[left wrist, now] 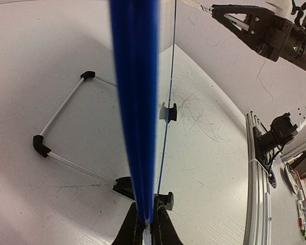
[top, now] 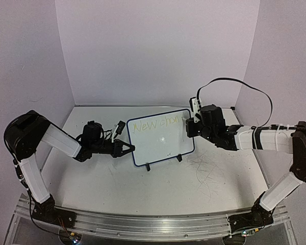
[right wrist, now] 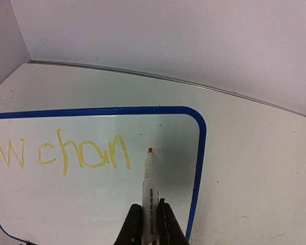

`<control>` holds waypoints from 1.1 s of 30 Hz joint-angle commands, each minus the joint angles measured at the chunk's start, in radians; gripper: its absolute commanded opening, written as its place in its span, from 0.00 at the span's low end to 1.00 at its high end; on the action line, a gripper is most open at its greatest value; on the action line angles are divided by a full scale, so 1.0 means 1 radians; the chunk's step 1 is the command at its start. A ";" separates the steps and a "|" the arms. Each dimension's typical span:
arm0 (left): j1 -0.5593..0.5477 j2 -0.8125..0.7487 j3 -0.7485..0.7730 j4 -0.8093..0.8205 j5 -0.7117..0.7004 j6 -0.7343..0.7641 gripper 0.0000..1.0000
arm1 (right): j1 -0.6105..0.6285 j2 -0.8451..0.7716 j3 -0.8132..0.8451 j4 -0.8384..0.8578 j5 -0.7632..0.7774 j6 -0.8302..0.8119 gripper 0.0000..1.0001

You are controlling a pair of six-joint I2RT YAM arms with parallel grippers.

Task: Write a sentence on the whiteboard

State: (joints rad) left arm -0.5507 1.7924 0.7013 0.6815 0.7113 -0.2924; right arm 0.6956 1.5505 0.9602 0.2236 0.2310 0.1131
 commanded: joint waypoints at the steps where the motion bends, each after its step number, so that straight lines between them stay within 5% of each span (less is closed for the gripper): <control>1: 0.002 -0.021 0.010 -0.042 -0.059 0.027 0.00 | -0.003 0.019 0.046 0.030 -0.006 0.008 0.00; 33: 0.001 -0.028 0.007 -0.042 -0.064 0.027 0.00 | 0.000 -0.008 -0.021 0.003 -0.069 0.043 0.00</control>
State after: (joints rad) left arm -0.5510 1.7868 0.7013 0.6804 0.7084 -0.2924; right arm 0.6960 1.5543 0.9599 0.2314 0.1646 0.1403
